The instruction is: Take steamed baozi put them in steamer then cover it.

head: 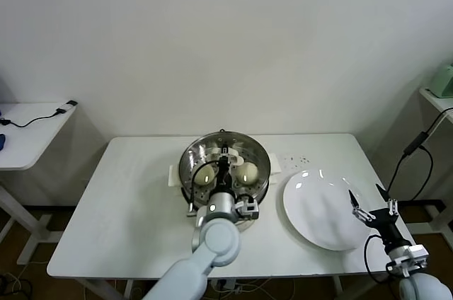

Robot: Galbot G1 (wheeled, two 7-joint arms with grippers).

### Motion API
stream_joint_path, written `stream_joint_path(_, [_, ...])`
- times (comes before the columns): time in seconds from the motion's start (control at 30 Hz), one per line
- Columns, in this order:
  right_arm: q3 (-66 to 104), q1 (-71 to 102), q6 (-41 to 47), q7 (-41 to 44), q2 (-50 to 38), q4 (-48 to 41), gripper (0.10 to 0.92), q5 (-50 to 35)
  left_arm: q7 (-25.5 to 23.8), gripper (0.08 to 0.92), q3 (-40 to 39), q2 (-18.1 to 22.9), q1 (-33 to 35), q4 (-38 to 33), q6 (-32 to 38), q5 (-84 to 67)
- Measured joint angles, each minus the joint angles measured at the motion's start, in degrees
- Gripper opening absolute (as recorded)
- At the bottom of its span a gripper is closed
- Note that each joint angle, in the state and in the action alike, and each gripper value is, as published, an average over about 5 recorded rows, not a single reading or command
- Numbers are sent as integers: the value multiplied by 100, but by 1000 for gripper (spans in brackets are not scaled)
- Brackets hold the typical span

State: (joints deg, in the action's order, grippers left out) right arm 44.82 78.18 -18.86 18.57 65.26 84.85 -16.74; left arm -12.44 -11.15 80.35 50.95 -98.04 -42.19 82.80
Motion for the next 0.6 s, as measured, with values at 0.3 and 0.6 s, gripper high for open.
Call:
stream_joint_path(0.3, [8,-16,0,8,-4,-21,823,-1,-185,226,2,-108,-9,-129,-3,30])
stream_joint_path(0.6, [7,-59,5,16,-6,-55,823,6,-235,486,10,-307,67,-422,-4,-46])
